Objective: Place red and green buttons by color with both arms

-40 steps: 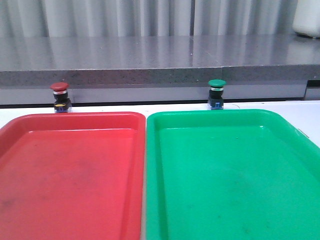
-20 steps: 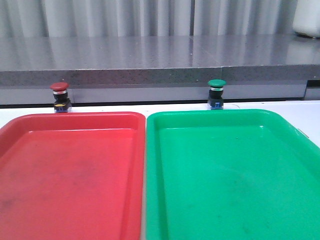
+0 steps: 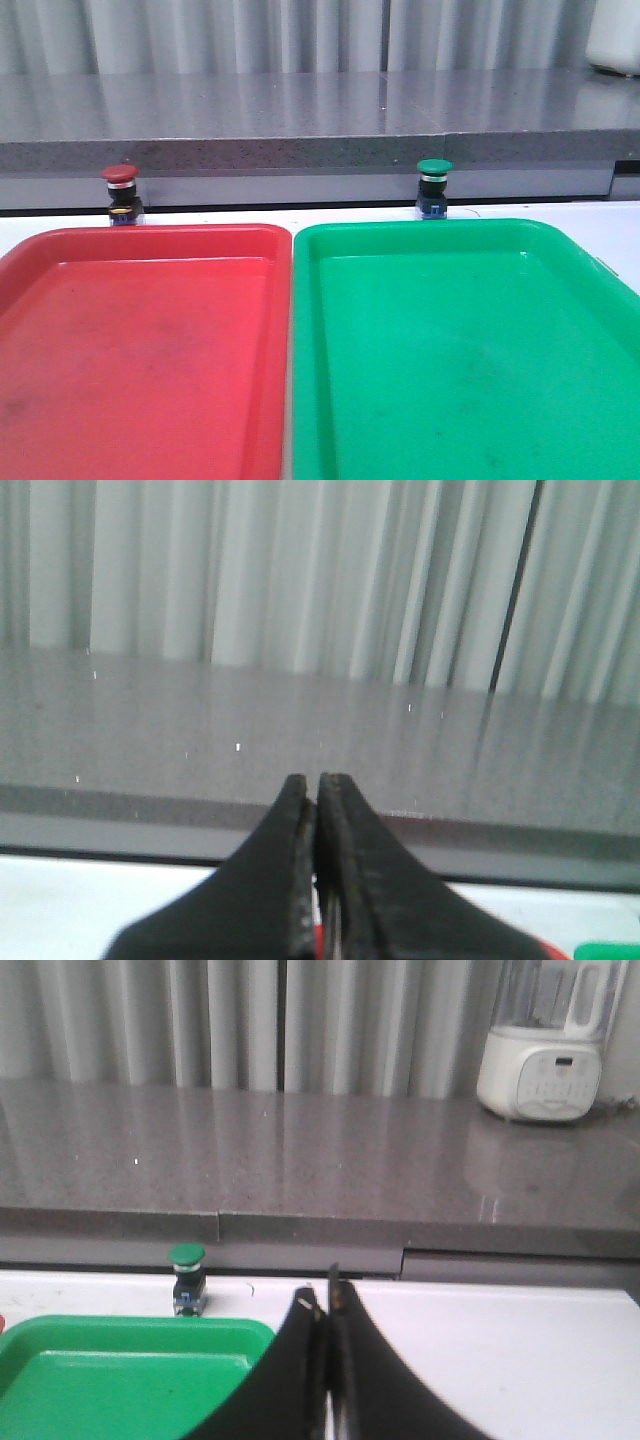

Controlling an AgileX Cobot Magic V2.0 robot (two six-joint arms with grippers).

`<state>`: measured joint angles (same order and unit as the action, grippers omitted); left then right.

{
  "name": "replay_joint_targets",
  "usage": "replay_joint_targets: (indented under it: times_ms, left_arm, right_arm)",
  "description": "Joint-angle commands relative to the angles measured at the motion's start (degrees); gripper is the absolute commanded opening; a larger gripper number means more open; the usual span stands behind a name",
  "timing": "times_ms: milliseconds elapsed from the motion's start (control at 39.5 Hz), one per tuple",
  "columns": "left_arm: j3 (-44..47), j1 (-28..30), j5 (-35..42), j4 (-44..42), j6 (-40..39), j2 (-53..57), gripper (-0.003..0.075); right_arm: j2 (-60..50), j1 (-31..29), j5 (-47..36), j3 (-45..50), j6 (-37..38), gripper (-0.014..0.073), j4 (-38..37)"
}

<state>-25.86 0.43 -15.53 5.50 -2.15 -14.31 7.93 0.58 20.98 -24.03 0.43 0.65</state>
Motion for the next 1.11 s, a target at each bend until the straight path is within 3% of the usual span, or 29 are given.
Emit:
replay_joint_targets:
  times_ms: [0, 607, 683, 784, 860, 936, 1011, 1087]
  left_arm:
    - [-4.6, 0.1, -0.3, -0.2, 0.1, -5.1, -0.002]
    - [-4.8, 0.1, 0.2, -0.2, 0.1, -6.6, -0.0003]
    - [-4.8, 0.1, 0.2, -0.2, 0.1, -6.6, 0.0071]
    - [-4.8, 0.1, 0.2, -0.2, 0.1, -6.6, 0.0284]
    - [-4.8, 0.1, 0.4, -0.2, 0.1, -6.6, 0.047]
    - [-4.8, 0.1, 1.0, -0.2, 0.1, -6.6, 0.06]
    - [-4.8, 0.1, 1.6, -0.2, 0.1, -6.6, 0.0646]
    - [-4.8, 0.1, 2.2, -0.2, 0.1, -6.6, 0.064]
  right_arm:
    - [5.7, -0.3, -0.9, -4.2, -0.1, -0.0123, -0.1]
    - [8.1, -0.3, -1.4, -4.6, -0.1, -0.0123, -0.1]
    - [8.1, -0.3, -1.5, -4.6, -0.1, -0.0118, -0.1]
    - [8.1, -0.3, -1.5, -4.6, -0.4, -0.0057, -0.1]
    - [8.1, -0.3, -1.5, -4.6, -0.4, 0.0032, -0.1]
    - [8.1, -0.3, -1.5, -4.6, -0.4, 0.0153, -0.1]
    - [8.1, -0.3, -1.5, -4.6, -0.1, 0.0283, -0.1]
    - [8.1, -0.3, -1.4, -4.6, -0.4, 0.0427, -0.1]
